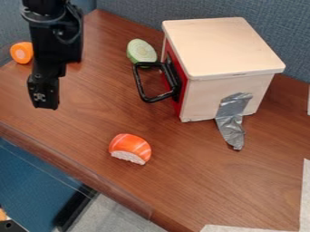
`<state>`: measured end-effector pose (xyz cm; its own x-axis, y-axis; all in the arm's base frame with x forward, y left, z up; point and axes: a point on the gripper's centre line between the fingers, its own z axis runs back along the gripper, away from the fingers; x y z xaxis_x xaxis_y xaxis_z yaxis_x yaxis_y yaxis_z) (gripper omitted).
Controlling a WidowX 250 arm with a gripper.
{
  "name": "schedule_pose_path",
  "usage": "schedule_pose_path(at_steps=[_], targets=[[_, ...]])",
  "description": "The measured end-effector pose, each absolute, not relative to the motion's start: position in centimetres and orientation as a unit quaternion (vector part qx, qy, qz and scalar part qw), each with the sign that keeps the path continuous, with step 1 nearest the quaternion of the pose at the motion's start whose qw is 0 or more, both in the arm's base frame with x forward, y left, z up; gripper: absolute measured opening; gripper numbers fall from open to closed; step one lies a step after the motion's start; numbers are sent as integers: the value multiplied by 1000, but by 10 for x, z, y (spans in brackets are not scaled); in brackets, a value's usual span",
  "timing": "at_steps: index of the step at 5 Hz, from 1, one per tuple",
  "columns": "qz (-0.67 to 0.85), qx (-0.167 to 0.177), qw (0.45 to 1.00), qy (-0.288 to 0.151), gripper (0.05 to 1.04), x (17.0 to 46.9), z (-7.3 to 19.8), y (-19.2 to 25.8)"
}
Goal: Open the drawer
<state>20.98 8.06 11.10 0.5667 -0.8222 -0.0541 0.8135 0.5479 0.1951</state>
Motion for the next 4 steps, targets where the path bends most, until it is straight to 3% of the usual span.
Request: schedule_pose_path(at_steps=[2, 4], targets=[[-412, 66, 909, -25, 999, 219, 104, 74], [-360, 70, 930, -21, 999, 233, 97, 79]])
